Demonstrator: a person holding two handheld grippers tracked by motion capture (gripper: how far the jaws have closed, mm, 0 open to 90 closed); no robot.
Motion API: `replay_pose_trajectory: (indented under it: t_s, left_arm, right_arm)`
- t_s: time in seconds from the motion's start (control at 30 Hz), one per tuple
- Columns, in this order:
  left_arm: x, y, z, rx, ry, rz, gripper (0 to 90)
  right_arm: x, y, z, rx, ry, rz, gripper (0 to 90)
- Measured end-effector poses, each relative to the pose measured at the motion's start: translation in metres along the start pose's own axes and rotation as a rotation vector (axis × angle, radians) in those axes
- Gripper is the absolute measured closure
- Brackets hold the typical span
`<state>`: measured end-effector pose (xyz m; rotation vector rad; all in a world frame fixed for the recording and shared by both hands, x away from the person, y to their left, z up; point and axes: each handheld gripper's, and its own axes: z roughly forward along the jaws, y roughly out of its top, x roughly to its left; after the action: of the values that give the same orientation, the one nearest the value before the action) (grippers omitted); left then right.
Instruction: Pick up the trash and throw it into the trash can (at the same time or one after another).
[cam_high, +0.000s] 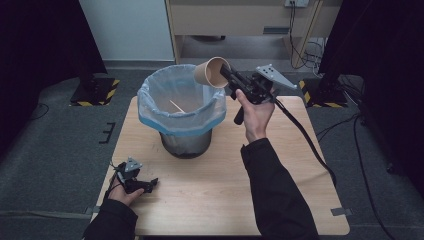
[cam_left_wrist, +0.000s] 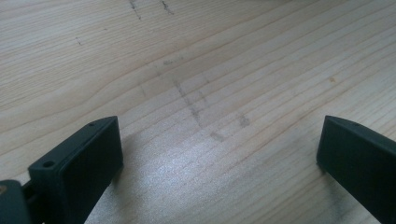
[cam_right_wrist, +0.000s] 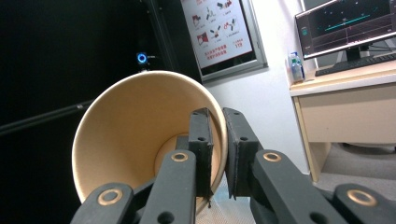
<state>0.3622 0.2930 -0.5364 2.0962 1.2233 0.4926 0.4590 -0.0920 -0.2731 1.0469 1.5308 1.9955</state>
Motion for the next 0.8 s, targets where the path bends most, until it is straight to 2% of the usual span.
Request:
replay_pose_trajectory:
  t_s: [0.1, 0.23, 0.33, 0.43, 0.5, 0.6, 0.67, 0.8]
  left_arm:
    - [0.000, 0.000, 0.000, 0.000, -0.001, 0.000, 0.0]
    - [0.000, 0.000, 0.000, 0.000, -0.001, 0.000, 0.0]
    - [0.000, 0.000, 0.000, -0.001, -0.001, 0.000, 0.0]
    - [0.000, 0.000, 0.000, 0.000, -0.002, 0.001, 0.0]
    - [0.000, 0.000, 0.000, -0.001, -0.002, 0.000, 0.0]
    - [0.000, 0.000, 0.000, -0.001, -0.002, 0.000, 0.0]
    - [0.000, 0.000, 0.000, 0.001, -0.002, 0.002, 0.0]
    - [0.000, 0.000, 0.000, 0.002, -0.001, 0.003, 0.0]
  right_arm:
    - [0.003, -0.007, 0.012, 0.014, -0.004, 0.004, 82.7]
    - [0.007, -0.019, 0.029, 0.063, -0.020, -0.022, 81.2]
    - [0.009, -0.028, 0.043, 0.130, 0.001, -0.046, 69.6]
    - [0.006, -0.039, 0.051, 0.196, -0.002, -0.071, 57.8]
    - [0.003, -0.041, 0.049, 0.199, -0.004, -0.072, 55.0]
    - [-0.005, -0.038, 0.035, 0.167, -0.012, -0.050, 46.1]
    - [-0.012, -0.034, 0.020, 0.143, -0.032, -0.055, 41.8]
    - [-0.024, -0.030, -0.008, 0.151, -0.051, -0.085, 34.0]
